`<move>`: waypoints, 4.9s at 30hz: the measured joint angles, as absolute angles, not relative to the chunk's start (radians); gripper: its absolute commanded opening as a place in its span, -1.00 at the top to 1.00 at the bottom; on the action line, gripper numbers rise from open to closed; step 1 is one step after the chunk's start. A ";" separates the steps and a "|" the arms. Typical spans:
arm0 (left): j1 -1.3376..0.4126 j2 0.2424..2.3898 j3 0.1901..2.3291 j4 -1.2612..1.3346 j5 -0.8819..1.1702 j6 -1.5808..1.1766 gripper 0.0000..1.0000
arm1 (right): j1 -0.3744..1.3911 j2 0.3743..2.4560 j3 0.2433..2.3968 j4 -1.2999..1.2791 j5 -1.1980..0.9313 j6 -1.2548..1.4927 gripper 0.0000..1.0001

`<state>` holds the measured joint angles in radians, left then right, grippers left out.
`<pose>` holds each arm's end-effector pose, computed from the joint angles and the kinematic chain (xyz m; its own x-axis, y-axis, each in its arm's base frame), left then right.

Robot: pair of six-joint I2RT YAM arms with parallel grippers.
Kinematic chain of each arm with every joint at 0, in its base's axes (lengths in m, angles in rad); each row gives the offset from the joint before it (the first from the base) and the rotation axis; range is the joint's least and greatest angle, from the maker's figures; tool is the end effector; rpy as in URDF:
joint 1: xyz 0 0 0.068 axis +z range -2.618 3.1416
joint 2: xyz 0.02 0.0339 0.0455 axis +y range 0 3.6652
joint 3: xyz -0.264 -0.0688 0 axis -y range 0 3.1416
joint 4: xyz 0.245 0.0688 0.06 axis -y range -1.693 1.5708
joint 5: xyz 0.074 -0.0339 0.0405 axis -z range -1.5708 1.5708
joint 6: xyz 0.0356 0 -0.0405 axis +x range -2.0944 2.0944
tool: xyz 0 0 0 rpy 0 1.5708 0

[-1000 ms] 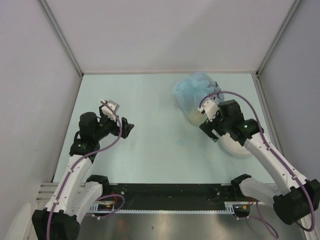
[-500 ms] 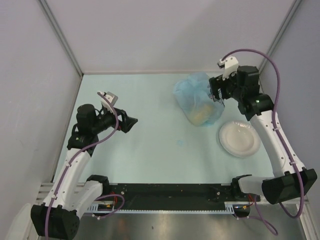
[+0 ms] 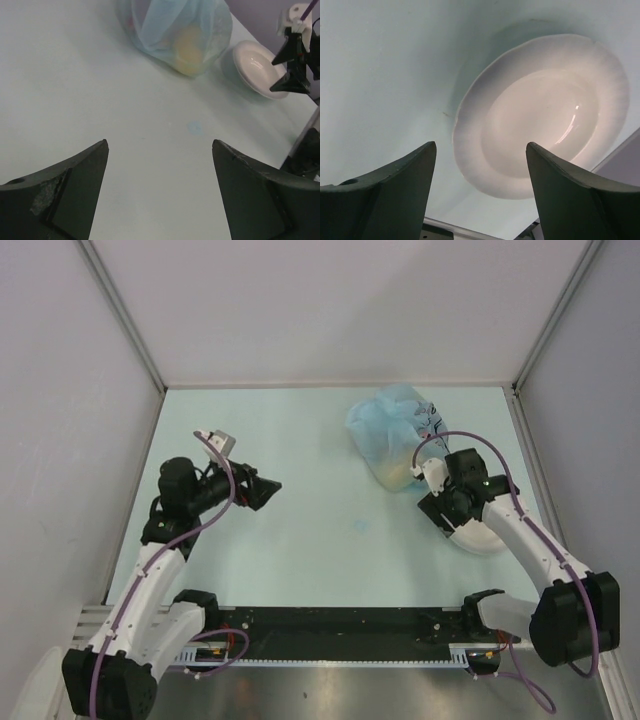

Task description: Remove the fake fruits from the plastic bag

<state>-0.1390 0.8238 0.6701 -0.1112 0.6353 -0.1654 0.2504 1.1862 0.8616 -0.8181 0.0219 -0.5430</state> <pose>0.1862 -0.0474 0.3021 -0.3675 -0.0824 -0.9264 0.6268 0.7140 -0.3121 0.2112 0.0532 0.2372 -0.6312 -0.6946 -0.3451 -0.6600 0.7147 -0.2316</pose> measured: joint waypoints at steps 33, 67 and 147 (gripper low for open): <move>-0.189 0.827 0.600 -0.056 0.579 -0.306 -0.93 | 0.305 1.314 0.719 -0.624 0.081 -0.538 -0.62; -0.057 0.796 0.621 -0.107 0.510 -0.366 -0.84 | 0.844 1.543 1.208 -0.683 -0.381 -0.432 -0.35; -0.627 1.972 0.958 0.394 0.796 -0.694 0.99 | -0.275 0.979 0.995 -0.509 -0.540 0.064 -0.56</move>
